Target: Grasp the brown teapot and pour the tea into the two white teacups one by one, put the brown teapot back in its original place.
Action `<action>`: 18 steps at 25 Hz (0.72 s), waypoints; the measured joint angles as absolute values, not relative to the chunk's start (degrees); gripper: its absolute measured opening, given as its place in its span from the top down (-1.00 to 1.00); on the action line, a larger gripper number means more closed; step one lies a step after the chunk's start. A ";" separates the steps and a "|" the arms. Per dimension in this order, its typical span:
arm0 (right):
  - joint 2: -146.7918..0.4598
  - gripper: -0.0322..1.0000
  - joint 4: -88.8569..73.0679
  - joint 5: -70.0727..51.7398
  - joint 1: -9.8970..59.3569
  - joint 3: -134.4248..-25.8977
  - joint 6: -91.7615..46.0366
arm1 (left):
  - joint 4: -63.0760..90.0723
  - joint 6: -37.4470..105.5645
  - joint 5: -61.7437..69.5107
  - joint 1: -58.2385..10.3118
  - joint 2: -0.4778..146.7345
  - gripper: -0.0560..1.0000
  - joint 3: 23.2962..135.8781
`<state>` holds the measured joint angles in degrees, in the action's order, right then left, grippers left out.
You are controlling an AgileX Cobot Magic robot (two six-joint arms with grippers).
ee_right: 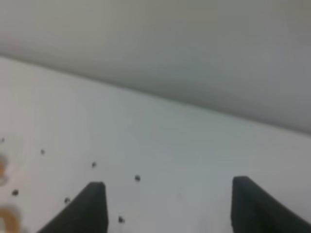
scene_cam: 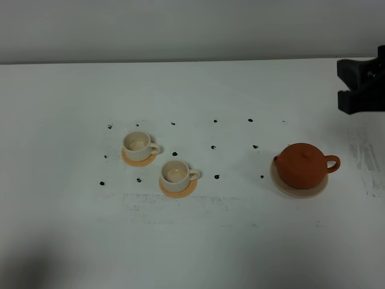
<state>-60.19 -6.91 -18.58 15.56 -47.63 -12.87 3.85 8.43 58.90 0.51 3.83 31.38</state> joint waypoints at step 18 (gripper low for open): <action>-48.24 -0.08 -6.86 -23.82 15.56 -33.44 -10.86 | 3.80 8.19 59.87 0.46 -0.34 0.20 29.14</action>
<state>-48.24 -6.86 -23.82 15.56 -33.44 -10.86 3.80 8.19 59.87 0.46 -0.34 29.14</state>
